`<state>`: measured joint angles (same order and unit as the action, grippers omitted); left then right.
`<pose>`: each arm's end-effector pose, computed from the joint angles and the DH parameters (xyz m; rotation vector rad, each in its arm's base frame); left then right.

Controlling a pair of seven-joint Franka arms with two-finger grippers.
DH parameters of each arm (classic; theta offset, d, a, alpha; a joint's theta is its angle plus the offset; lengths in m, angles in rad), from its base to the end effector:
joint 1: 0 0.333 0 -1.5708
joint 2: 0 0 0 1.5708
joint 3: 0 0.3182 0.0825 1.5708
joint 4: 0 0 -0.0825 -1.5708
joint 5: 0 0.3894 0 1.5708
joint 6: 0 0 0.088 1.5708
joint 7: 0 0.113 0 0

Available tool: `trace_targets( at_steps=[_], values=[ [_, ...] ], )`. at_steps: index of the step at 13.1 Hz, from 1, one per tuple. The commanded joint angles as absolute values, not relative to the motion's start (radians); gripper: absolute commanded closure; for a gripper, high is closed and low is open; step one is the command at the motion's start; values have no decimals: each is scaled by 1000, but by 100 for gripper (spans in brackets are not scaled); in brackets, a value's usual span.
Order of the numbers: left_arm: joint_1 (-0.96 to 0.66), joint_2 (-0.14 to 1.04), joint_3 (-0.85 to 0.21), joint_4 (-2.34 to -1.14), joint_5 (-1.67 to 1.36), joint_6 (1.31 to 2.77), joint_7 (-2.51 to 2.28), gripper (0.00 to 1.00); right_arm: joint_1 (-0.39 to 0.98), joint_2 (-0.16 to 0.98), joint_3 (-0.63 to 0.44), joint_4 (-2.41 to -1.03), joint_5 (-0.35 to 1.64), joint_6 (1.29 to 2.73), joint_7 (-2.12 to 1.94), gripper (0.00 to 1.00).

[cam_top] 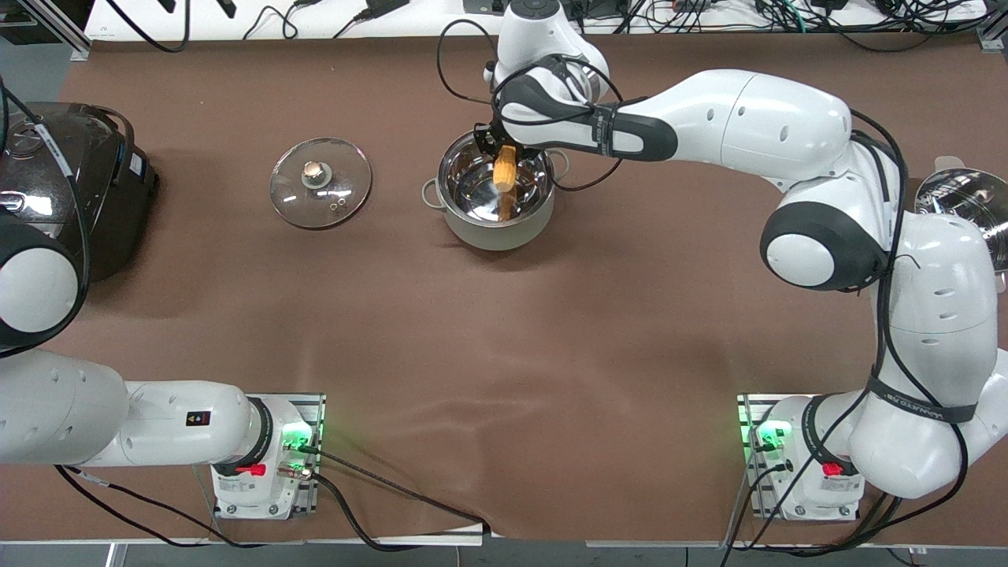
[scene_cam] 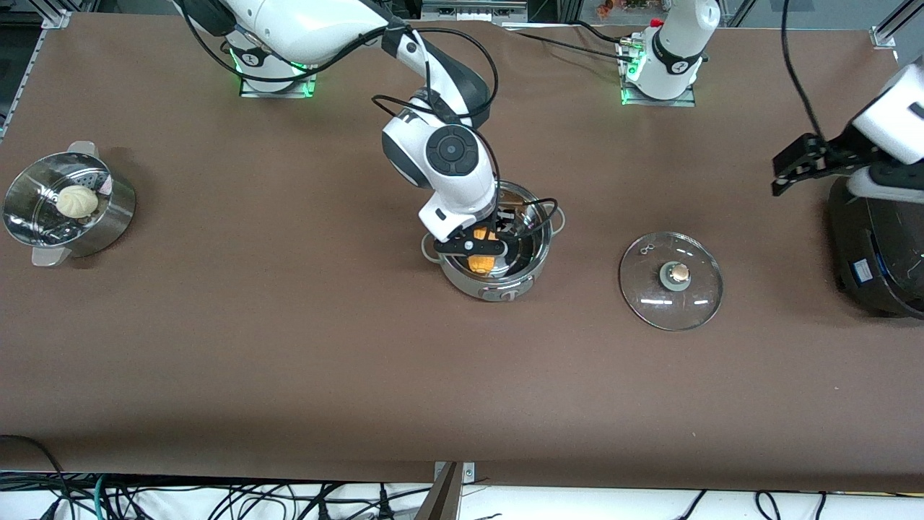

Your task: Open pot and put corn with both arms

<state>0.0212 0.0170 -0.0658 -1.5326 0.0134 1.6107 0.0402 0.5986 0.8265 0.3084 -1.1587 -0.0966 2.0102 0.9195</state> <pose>0.5697 -0.0236 0.6331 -3.1252 0.1327 -0.0957 0.5325 0.5578 0.3138 -3.0086 0.1130 0.1049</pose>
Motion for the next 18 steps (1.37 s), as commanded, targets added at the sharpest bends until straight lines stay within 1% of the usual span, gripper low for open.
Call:
trace_targets(
  at_steps=[1, 2, 4, 6, 8, 10, 12, 13, 15, 16, 18],
  values=[
    [-40, -9, -25, -1601, -9, 1624, 3, 0, 627, 861, 298, -1120, -167, 2022, 942, 0],
    [-51, -5, -25, -1603, -23, 1624, -41, 0, 620, 851, 296, -1117, -172, 2010, 933, 0],
    [-26, 17, -26, -1605, -78, 1624, -29, 0, 586, 809, 276, -1112, -172, 1936, 885, 0],
    [-25, 15, -26, -1603, -75, 1623, -31, 0, 479, 729, 279, -1112, -169, 1858, 708, 0],
    [-18, 9, -23, -1603, -74, 1606, -34, 0, 352, 674, 281, -1112, -164, 1774, 556, 0],
    [-12, 18, -29, -1589, -69, 1586, -40, 0, 231, 626, 281, -1114, -169, 1732, 499, 0],
    [-15, 21, -31, -1591, -25, 1580, -38, 0, 142, 601, 275, -1127, -222, 1688, 496, 0],
    [-21, 25, -32, -1592, -14, 1580, -37, 0, 97, 565, 270, -1164, -244, 1662, 471, 0],
    [-17, 38, -29, -1589, -12, 1580, -35, 0, -24, 410, 262, -1329, -238, 1678, 332, 0],
    [-14, 40, -28, -1589, -12, 1582, -31, 0, -59, 341, 230, -1391, -213, 1731, 252, 0],
    [-23, 40, -32, -1588, -6, 1582, -31, 0, -58, 205, 105, -1471, -116, 1724, 200, 0]
  ],
)
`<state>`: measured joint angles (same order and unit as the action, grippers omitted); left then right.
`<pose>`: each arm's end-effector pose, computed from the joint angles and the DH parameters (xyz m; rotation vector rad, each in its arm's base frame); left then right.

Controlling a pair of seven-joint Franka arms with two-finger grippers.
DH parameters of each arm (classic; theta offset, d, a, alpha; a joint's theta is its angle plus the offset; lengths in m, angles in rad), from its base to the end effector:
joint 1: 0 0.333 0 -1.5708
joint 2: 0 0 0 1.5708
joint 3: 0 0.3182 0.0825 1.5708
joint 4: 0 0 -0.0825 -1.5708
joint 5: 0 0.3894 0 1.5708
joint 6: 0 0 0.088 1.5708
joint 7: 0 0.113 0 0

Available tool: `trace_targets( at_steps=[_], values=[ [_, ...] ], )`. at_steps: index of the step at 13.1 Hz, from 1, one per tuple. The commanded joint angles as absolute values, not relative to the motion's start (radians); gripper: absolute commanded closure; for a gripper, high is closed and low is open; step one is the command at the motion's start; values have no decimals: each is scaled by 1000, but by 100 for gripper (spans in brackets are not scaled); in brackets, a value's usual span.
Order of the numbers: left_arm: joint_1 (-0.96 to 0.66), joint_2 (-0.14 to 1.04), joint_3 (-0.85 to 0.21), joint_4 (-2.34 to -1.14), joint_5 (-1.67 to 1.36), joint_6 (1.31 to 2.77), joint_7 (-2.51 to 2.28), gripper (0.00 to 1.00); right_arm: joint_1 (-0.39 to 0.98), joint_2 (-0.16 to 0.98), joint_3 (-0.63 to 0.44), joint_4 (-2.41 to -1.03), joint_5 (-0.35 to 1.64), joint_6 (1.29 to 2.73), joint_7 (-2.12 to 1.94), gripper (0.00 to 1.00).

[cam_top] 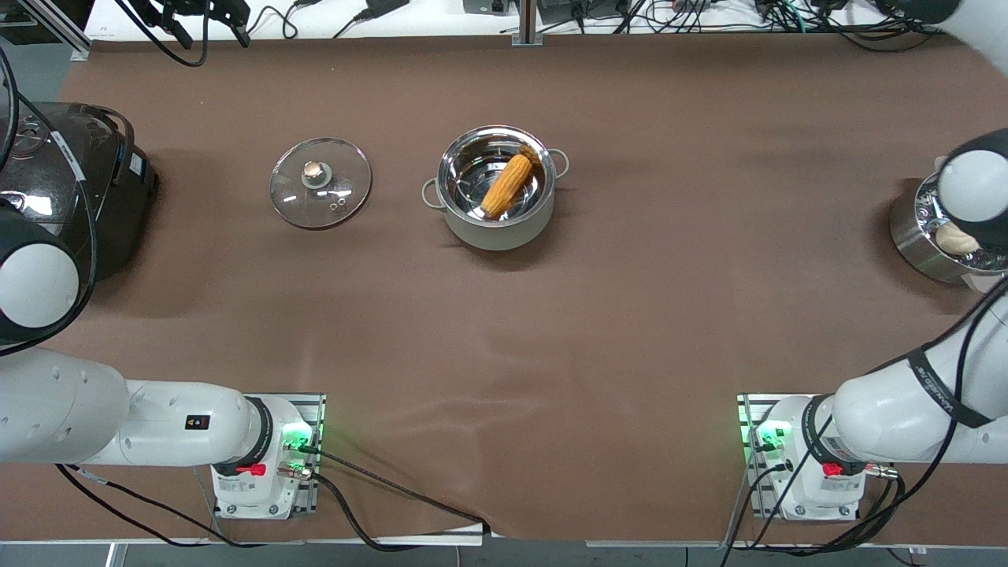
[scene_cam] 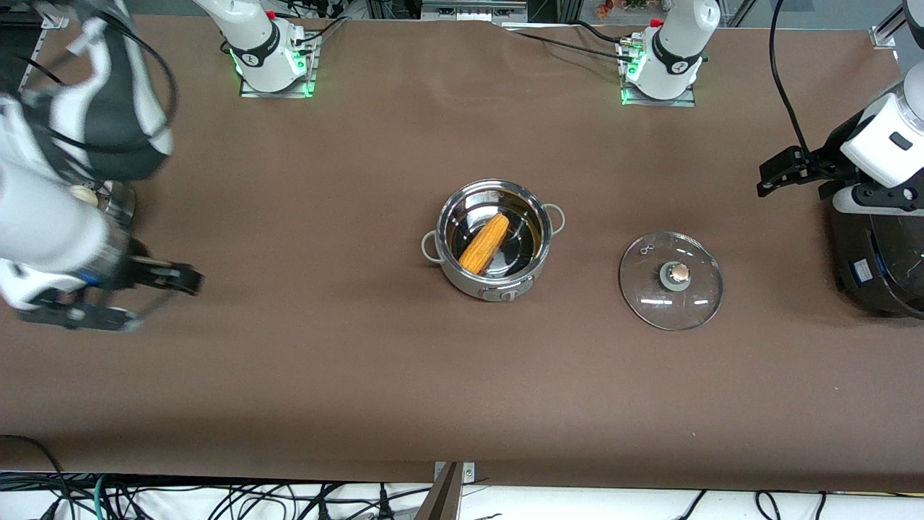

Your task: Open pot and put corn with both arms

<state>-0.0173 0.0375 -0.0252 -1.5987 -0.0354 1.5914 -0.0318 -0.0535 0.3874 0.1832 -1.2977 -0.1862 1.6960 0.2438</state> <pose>0.5705 -0.0279 0.5880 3.1061 -0.0143 -0.0716 0.6803 0.0472 0.5260 3.0257 -0.1610 0.0576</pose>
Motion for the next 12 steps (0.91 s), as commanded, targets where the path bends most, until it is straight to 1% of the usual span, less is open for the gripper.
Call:
trace_targets(
  at_steps=[1, 2, 3, 4, 5, 7, 9, 12],
  values=[
    [-28, 38, -35, -1588, 32, 1582, -29, 0, -60, 160, 71, -1495, -101, 1680, 149, 0],
    [-28, 38, -46, -1588, 49, 1582, -28, 0, -60, 138, 28, -1500, -101, 1657, 30, 0],
    [-28, 38, -46, -1586, 48, 1582, -28, 0, -60, 134, 11, -1500, -103, 1654, -53, 0],
    [-26, 38, -48, -1586, 48, 1582, -26, 0, -60, 135, 8, -1502, -107, 1652, -63, 0],
    [-26, 38, -48, -1586, 48, 1582, -25, 0, -61, 124, -21, -1500, -94, 1628, -70, 0],
    [-28, 37, -49, -1586, 44, 1580, -25, 0, -63, 92, -34, -1502, -54, 1585, -126, 0],
    [-26, 37, -52, -1586, 44, 1580, -23, 0, -61, 95, -37, -1494, -61, 1592, -149, 0],
    [-25, 37, -52, -1586, 43, 1578, 3, 0, -66, 98, -38, -1491, -54, 1543, -163, 0]
  ],
)
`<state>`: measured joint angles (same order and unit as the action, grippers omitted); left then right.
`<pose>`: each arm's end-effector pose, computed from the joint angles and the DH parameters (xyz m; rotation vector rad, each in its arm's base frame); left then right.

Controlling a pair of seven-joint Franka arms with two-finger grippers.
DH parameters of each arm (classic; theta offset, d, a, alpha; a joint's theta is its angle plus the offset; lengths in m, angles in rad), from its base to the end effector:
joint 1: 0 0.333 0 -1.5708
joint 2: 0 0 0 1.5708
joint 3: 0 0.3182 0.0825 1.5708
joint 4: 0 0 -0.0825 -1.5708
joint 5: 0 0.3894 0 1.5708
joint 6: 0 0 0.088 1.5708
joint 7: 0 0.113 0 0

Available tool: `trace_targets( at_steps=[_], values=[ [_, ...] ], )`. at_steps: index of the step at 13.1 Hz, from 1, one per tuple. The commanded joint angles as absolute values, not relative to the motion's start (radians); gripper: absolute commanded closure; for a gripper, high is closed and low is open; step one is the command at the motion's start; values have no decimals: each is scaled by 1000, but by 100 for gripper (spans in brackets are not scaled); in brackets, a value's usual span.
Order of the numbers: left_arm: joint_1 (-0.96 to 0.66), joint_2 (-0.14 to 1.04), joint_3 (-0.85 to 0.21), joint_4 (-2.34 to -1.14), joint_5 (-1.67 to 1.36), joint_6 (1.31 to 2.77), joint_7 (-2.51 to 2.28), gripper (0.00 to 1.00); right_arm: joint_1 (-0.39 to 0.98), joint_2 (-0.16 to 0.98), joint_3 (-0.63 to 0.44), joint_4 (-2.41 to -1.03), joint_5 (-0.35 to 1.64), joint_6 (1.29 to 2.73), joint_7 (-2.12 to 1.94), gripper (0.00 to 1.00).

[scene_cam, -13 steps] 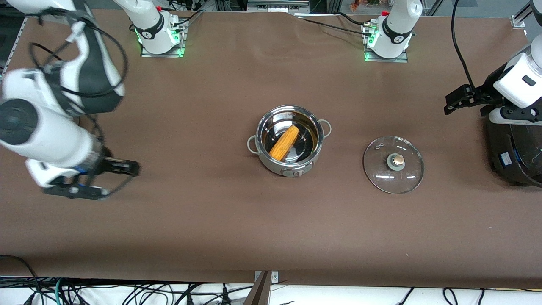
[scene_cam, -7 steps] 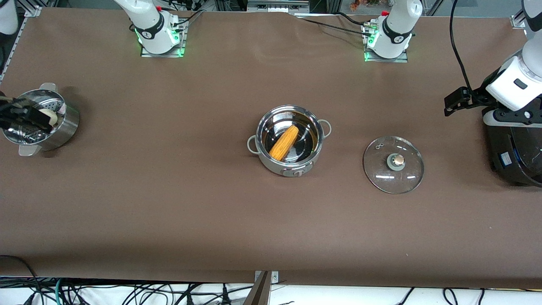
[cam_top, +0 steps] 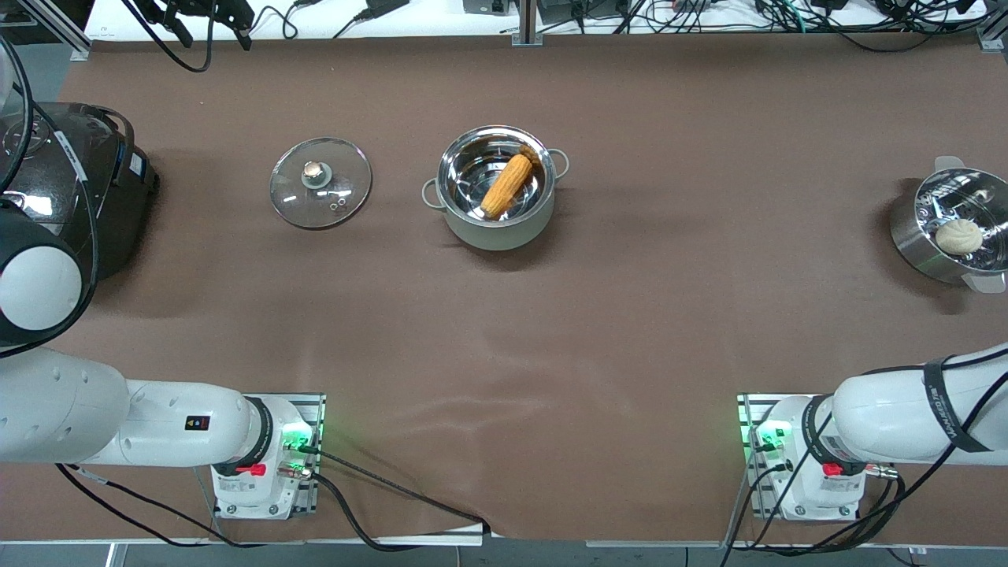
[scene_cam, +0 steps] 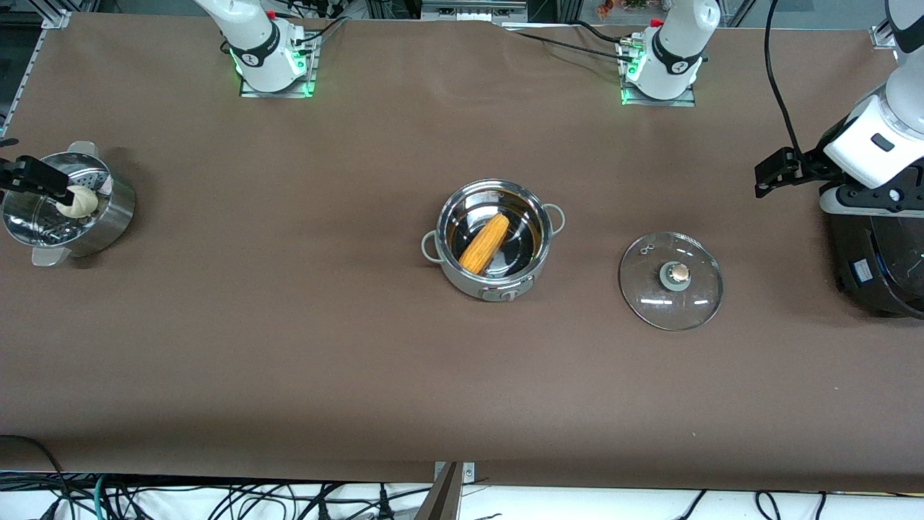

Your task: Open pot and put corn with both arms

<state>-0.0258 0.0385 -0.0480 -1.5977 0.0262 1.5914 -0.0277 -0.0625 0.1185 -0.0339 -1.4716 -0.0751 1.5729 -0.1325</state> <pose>0.5702 -0.0387 0.5879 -3.1134 0.0735 0.0677 0.5930 -0.0646 0.6001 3.0642 0.0569 -0.0399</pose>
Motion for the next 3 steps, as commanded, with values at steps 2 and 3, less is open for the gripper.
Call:
trace_targets(
  at_steps=[2, 3],
  values=[
    [-25, 46, -52, -1591, 43, 1585, 8, 0, -66, 100, -38, -1489, -52, 1531, -164, 0],
    [-17, 67, -51, -1579, 32, 1595, 8, 0, -66, 100, -38, -1489, -52, 1531, -163, 0]
  ],
)
